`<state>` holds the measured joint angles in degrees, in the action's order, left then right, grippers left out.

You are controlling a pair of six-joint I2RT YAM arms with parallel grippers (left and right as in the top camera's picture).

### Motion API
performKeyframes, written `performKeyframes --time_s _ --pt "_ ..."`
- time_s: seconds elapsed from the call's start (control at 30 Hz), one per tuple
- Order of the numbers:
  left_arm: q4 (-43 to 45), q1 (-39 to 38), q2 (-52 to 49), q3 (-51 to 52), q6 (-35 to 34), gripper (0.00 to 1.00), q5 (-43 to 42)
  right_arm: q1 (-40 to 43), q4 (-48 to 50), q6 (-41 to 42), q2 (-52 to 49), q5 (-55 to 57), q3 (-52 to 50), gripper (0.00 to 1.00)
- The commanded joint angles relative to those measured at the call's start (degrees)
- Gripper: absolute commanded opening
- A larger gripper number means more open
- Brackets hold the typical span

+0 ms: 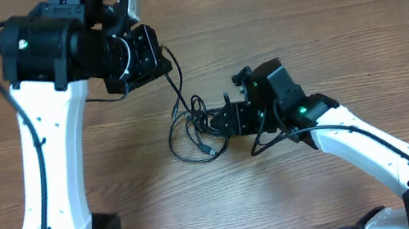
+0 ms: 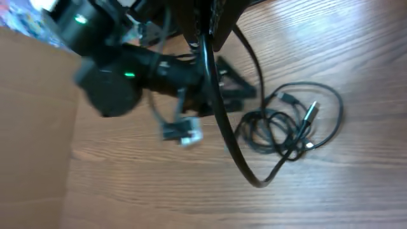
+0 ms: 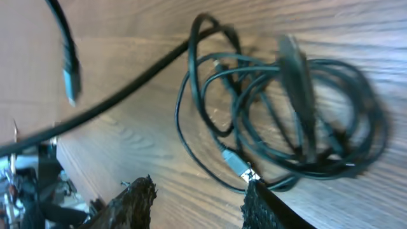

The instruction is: Untangle cables

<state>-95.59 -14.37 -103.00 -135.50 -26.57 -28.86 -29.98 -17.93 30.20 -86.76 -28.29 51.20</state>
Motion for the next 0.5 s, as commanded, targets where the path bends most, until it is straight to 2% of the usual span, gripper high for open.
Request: performKeyframes --time_s 0.0,0.17,0.47 --pt "1.62 0.13 4.72 -0.11 0.35 0.04 -7.52 -2.93 1.73 -1.16 -0.17 0.02 0.13 0.47" --pt "3.13 0.13 7.65 -0.11 -2.67 0.04 -10.19 -6.01 2.91 -1.07 -0.17 8.0 0.13 0.45" --pt "4.48 0.13 12.02 -0.11 -2.86 0.04 -11.65 -6.38 2.38 -0.07 -0.17 18.47 0.13 0.44"
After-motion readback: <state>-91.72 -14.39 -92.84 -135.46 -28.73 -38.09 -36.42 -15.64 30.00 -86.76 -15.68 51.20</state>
